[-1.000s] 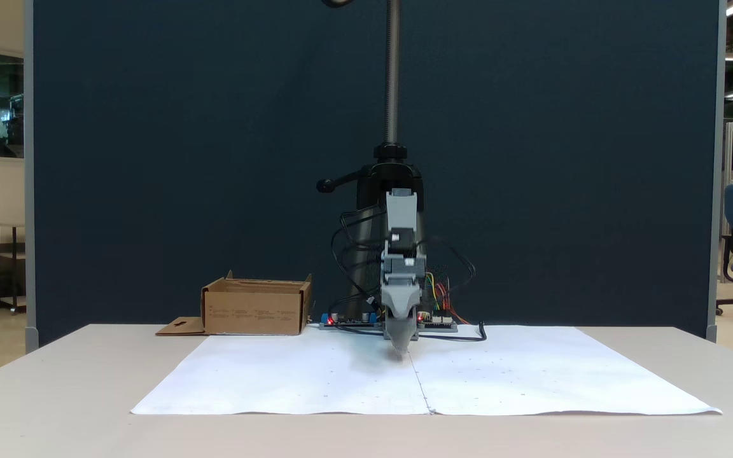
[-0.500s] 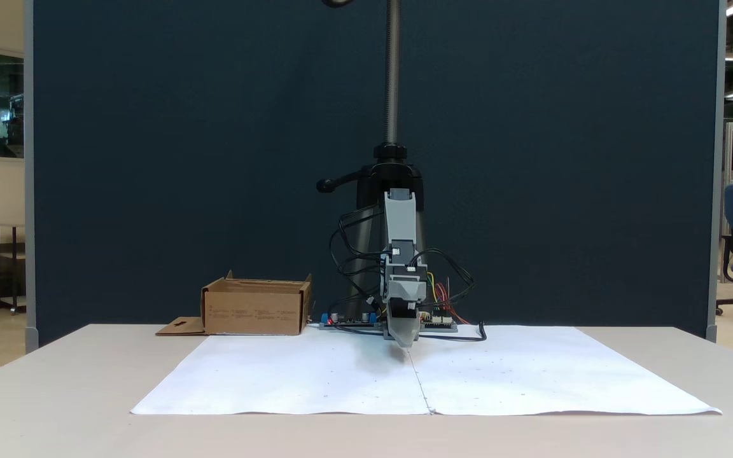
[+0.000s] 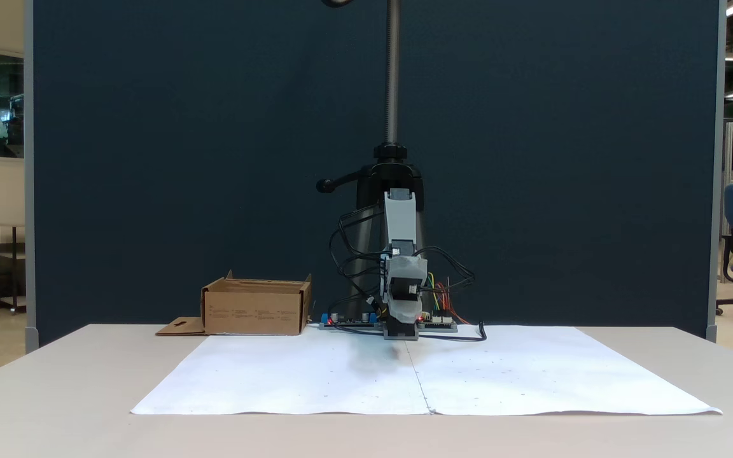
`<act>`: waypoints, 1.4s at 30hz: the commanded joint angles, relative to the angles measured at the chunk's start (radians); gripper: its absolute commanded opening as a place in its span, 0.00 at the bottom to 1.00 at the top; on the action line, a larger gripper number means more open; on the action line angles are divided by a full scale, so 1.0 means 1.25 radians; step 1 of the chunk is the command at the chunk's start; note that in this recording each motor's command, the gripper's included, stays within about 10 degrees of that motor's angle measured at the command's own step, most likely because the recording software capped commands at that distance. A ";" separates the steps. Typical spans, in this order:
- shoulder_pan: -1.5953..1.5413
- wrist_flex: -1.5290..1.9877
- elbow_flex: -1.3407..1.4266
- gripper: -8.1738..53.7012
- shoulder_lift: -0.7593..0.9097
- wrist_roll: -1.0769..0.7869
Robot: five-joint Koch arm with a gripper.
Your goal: Grasp a green dice and put it in the bin.
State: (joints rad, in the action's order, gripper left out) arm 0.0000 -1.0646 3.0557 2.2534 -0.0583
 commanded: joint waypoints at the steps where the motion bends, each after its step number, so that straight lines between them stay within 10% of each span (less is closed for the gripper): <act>1: 0.013 -0.136 0.061 0.84 0.093 -0.044; 42: 0.021 -0.423 0.061 0.85 0.087 -0.040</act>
State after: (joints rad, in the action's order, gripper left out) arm 0.0169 -1.4511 3.0557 2.2534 -0.0583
